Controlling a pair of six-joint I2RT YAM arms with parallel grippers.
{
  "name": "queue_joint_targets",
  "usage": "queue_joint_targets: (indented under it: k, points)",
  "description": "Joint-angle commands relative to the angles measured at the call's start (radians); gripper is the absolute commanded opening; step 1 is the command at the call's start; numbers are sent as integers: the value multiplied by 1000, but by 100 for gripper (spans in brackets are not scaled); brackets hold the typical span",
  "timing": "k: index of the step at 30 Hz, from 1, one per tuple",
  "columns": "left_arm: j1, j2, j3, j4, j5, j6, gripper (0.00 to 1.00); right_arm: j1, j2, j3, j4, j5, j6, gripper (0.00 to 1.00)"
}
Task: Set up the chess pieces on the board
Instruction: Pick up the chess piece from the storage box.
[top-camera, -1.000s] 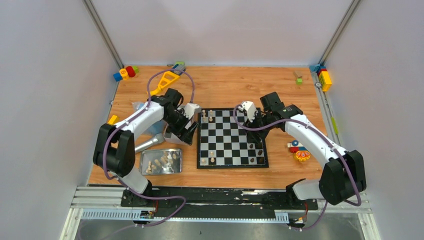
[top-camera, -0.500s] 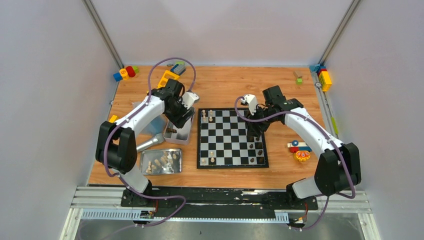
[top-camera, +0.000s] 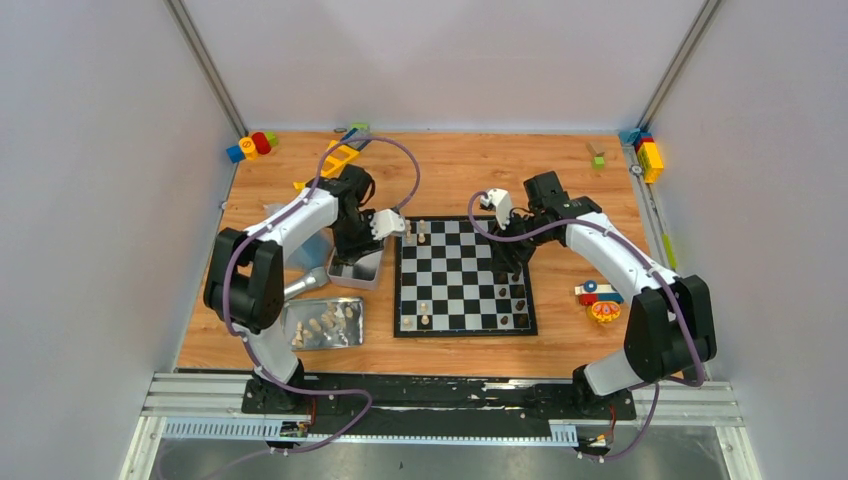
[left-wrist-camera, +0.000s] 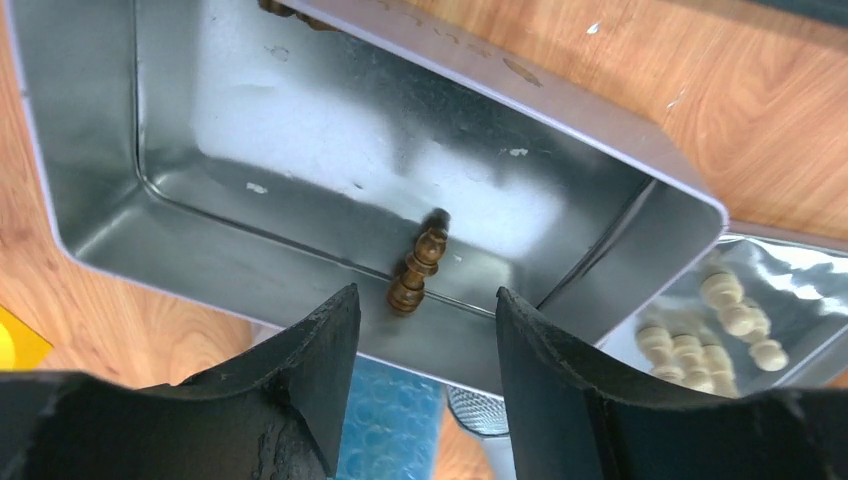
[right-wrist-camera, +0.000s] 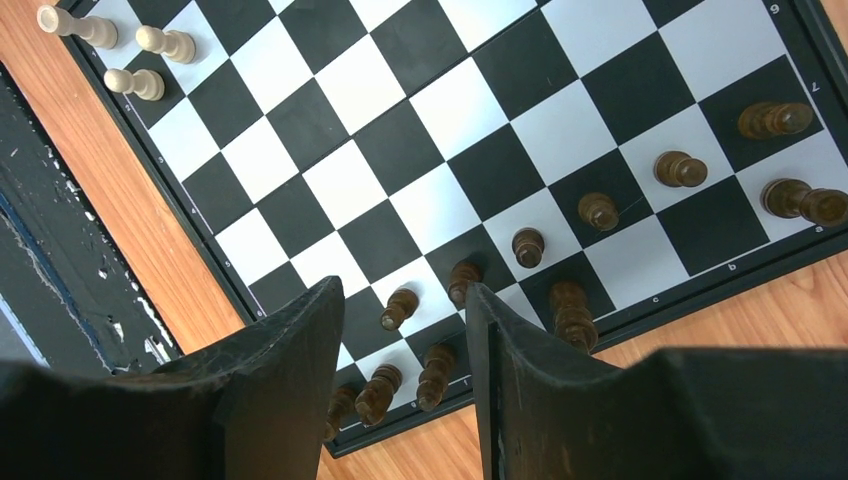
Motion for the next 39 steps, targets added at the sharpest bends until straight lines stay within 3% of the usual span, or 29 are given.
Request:
queue_joint_targets:
  k: [1,13,25,30,39]
  points:
    - [-9,57,38,-27,-36,181,60,-4,1,-11,43,-45,-17,49]
    - [-14,119,-25,38,-85,289,59,-10,-10,-36,53,-39,-8,48]
    - [-10,91,-105,150,-51,230,27,-12,-10,-30,53,-31,-2,46]
    - [21,24,-75,154,29,176,14,-12,-19,-24,53,-31,2,46]
    - [68,-66,-20,154,207,82,7,-16,-29,-13,52,-39,8,45]
